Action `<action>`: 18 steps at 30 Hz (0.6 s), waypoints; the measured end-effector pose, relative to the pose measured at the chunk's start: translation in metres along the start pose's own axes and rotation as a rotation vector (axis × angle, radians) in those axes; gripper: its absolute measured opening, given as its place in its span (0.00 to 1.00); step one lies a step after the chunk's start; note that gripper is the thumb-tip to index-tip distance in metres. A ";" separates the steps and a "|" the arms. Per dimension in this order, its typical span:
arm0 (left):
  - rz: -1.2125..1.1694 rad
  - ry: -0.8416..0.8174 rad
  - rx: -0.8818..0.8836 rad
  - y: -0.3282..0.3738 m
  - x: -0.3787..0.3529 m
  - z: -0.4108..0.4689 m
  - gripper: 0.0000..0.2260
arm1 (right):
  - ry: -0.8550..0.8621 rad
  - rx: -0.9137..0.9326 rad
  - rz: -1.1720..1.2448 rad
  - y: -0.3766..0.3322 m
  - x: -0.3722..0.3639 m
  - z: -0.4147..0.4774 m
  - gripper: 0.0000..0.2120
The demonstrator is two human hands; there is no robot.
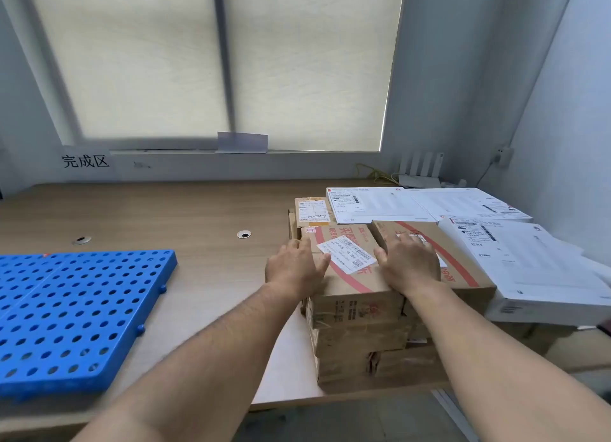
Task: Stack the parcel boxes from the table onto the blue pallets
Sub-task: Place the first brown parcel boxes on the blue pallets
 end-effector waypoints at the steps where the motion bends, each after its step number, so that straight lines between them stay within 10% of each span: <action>1: -0.017 -0.036 0.027 0.000 -0.002 -0.002 0.27 | -0.020 -0.013 -0.019 0.002 -0.001 -0.001 0.20; 18: -0.942 -0.305 0.374 -0.009 -0.034 -0.033 0.17 | -0.074 0.048 0.024 -0.001 -0.008 -0.013 0.21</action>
Point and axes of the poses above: each hand's wrist, its own z-axis towards the middle knuckle, its own x-axis out of the back of the hand, y = z × x, the point moved 3 cm from there along z, towards the middle knuckle, and after that the axes turned 3 degrees about -y, right-handed, at the moved point
